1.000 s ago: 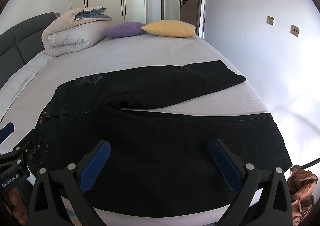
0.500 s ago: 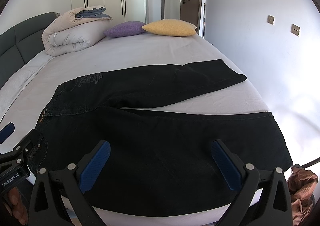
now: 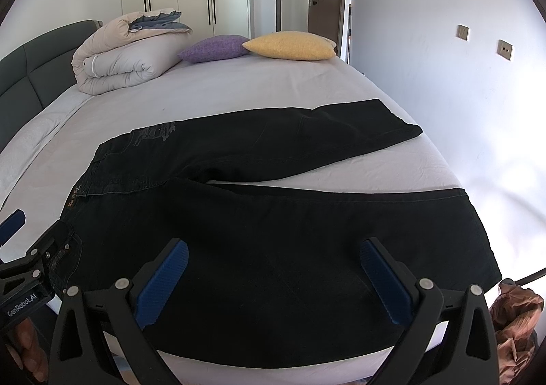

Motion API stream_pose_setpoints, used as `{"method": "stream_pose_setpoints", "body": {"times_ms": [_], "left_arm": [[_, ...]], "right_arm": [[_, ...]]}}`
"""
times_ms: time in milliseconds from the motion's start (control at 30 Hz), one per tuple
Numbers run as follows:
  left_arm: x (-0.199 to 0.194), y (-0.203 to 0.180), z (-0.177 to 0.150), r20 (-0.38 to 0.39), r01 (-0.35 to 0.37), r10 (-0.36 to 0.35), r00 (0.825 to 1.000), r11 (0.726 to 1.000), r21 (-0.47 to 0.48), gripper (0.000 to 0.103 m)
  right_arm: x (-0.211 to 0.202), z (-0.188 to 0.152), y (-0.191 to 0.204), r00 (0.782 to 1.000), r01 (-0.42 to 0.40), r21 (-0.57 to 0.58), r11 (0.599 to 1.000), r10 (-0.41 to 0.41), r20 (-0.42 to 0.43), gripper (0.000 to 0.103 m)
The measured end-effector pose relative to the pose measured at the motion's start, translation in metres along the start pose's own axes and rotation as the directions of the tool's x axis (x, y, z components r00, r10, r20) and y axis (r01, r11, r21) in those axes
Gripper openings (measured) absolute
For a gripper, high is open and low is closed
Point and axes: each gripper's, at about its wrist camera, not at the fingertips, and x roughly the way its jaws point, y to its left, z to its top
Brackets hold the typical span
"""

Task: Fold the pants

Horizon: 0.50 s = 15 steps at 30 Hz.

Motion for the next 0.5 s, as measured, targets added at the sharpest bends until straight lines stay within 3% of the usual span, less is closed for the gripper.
{"method": "stream_pose_setpoints", "body": {"times_ms": [300,500], "left_arm": [[-0.0016,-0.0053,-0.0023,0.018,-0.020,0.019,1.000,0.999,0.031,0.103],[-0.0016,-0.0092,-0.0033,0.066,-0.080,0.073,0.995,0.991,0.111,0.103]], "right_arm": [[0.0028,-0.0077,0.0067,1.000,-0.003,-0.003,1.000,0.003,-0.008,0.103],[0.0057,-0.0099,0.0070,1.000,-0.007,-0.006,1.000,0.007,-0.016,0.103]]}}
